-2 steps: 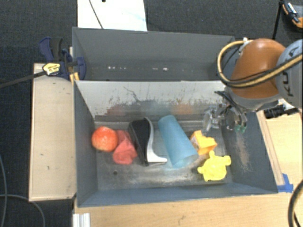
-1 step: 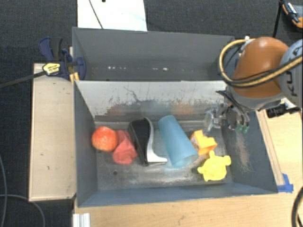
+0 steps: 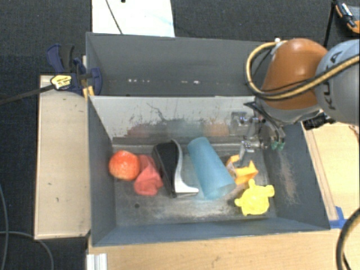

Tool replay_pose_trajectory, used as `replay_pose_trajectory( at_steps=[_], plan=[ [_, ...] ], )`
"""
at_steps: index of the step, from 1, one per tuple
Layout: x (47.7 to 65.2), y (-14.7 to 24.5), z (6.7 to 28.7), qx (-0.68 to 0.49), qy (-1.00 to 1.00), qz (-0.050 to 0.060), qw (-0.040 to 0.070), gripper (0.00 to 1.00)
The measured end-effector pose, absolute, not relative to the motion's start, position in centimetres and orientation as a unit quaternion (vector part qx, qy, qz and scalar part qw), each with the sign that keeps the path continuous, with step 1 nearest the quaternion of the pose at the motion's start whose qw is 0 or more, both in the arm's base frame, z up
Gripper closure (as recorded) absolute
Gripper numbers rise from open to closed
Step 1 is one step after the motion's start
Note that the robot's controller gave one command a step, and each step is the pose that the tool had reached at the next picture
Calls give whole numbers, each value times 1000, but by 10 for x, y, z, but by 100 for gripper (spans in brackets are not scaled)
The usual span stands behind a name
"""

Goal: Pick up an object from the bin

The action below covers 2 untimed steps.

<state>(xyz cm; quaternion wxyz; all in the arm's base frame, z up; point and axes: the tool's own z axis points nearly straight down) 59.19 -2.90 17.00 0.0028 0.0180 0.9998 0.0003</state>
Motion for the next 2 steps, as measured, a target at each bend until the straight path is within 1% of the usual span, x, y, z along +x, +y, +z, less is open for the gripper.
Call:
replay_pose_trajectory(
  at_steps=[1,2],
  plan=[
    [592,-29,170,18,1000,0,3,0],
    [582,-45,157,-27,1000,1,4,0]
  ],
)
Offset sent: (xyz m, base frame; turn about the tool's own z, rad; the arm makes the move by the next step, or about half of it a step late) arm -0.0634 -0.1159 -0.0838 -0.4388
